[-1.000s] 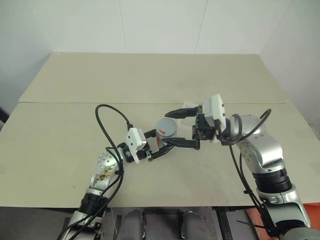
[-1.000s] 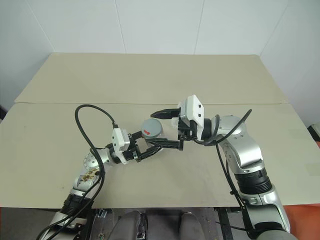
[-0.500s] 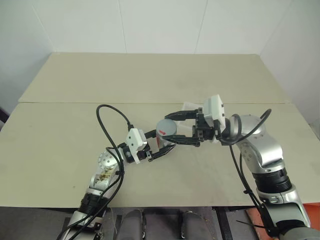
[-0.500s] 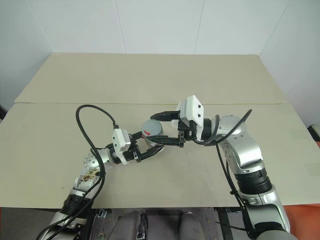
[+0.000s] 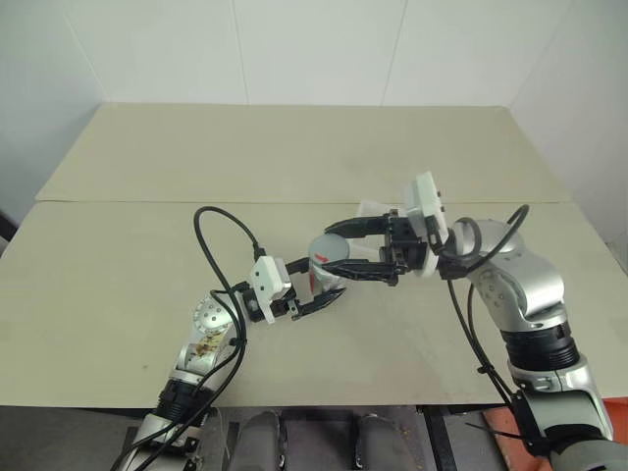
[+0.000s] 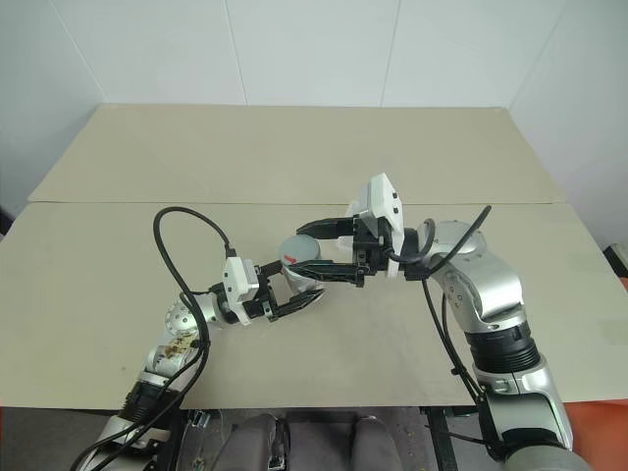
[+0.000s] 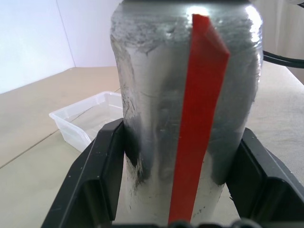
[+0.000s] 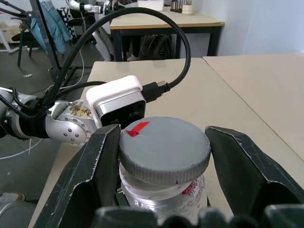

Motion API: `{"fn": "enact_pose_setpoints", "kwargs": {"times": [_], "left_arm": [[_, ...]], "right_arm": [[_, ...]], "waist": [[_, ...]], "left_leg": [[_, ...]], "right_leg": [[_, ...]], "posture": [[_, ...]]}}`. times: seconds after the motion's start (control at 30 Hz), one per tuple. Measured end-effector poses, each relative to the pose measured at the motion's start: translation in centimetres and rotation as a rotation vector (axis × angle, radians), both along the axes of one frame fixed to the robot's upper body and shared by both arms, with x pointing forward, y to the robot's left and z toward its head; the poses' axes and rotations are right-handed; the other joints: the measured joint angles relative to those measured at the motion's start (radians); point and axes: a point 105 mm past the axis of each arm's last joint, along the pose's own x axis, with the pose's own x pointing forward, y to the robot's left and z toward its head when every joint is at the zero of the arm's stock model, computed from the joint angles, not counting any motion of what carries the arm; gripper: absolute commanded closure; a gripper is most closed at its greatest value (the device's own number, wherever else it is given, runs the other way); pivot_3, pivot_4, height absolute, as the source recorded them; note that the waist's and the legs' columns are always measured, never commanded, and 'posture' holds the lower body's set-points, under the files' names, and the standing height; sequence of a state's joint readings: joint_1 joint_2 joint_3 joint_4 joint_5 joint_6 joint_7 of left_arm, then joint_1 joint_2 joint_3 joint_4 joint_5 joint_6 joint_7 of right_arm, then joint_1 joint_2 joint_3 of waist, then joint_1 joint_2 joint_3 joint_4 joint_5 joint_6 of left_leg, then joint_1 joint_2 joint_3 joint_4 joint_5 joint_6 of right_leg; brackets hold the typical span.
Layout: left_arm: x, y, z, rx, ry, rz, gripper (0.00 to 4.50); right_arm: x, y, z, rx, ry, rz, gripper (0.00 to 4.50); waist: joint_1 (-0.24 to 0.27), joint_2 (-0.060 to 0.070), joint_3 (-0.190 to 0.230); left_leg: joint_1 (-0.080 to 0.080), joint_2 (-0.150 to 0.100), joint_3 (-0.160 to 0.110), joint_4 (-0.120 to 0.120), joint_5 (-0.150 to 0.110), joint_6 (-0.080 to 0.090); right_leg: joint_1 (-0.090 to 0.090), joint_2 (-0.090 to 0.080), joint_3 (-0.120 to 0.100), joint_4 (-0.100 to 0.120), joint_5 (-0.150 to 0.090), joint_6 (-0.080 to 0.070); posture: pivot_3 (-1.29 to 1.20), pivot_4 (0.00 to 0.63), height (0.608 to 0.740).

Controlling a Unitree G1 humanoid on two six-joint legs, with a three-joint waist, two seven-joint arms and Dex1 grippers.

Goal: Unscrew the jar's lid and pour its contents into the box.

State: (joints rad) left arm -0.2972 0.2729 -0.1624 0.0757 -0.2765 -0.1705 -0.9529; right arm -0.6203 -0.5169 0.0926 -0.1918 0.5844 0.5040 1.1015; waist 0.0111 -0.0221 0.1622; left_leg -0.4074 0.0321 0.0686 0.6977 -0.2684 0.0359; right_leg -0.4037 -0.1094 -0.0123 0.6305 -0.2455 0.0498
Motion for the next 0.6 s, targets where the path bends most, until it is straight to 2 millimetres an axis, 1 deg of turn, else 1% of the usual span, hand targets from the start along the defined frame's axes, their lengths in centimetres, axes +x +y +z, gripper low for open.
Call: {"fn": "enact_pose_setpoints", "kwargs": {"times": [0.07,0.13,0.17,0.23,0.37,0.43,0.5,0.6], "left_arm": [[0.0,-0.1,0.0,-0.002,0.001,-0.002,1.74],[0.0,-0.1,0.0,-0.002,0.001,-0.001,1.74],[0.0,-0.1,0.0,-0.002,0.001,0.0,1.74],[0.0,0.0,0.0,-0.002,0.003,0.005,1.74],[0.4,0.4,-0.1,-0.002,0.02,0.035,1.74],[0.7,0.5,-0.3,0.009,0.036,0.042,1.74],[1.1,0.5,-0.3,0.013,0.043,0.048,1.74],[2.0,0.4,-0.1,0.022,0.041,0.059,1.74]], "right_arm": [[0.6,-0.5,0.6,0.056,-0.029,-0.062,1.28],[1.2,-1.8,1.3,0.1,-0.072,-0.15,1.28],[1.6,-2.8,1.4,0.125,-0.089,-0.209,1.28],[2.1,-4.9,0.8,0.134,-0.092,-0.326,1.28],[2.8,-9.9,-2.1,0.08,-0.034,-0.61,1.28],[2.8,-12.4,-3.7,0.02,0.005,-0.757,1.28],[2.6,-14.2,-5.0,-0.033,0.04,-0.863,1.28],[1.8,-16.6,-7.9,-0.121,0.114,-1.007,1.28]], "waist": [[0.0,0.0,0.0],[0.004,0.0,0.0],[0.006,0.0,0.0],[0.01,0.0,0.0],[0.008,0.0,0.0],[0.004,0.0,0.0],[0.001,0.0,0.0],[0.0,0.0,0.0]], "left_leg": [[0.0,0.0,0.0,0.0,0.0,0.0],[-0.001,0.0,0.0,0.0,0.0,0.0],[-0.001,0.0,0.0,0.0,0.0,0.0],[-0.001,0.0,0.0,0.0,0.0,0.0],[-0.001,0.0,0.001,0.0,0.0,0.0],[0.0,0.0,0.001,0.0,0.0,0.0],[0.0,0.0,0.001,0.0,0.0,0.0],[0.0,-0.001,0.001,0.0,0.0,0.0]], "right_leg": [[0.0,0.0,0.0,0.0,0.0,0.0],[0.0,0.0,0.0,0.0,0.0,0.0],[0.001,0.0,0.0,0.0,0.0,0.0],[0.001,0.0,0.0,0.0,0.0,0.001],[0.0,0.0,0.0,0.0,0.0,0.001],[0.0,0.0,0.0,0.0,0.0,0.001],[0.0,0.0,0.001,0.0,0.0,0.001],[0.0,0.0,0.001,0.0,0.0,0.001]], "posture": [[0.0,0.15,0.74],[0.0,0.15,0.74],[0.0,0.15,0.74],[0.0,0.15,0.74],[0.0,0.15,0.74],[0.0,0.15,0.74],[0.0,0.15,0.74],[0.0,0.15,0.74]]}}
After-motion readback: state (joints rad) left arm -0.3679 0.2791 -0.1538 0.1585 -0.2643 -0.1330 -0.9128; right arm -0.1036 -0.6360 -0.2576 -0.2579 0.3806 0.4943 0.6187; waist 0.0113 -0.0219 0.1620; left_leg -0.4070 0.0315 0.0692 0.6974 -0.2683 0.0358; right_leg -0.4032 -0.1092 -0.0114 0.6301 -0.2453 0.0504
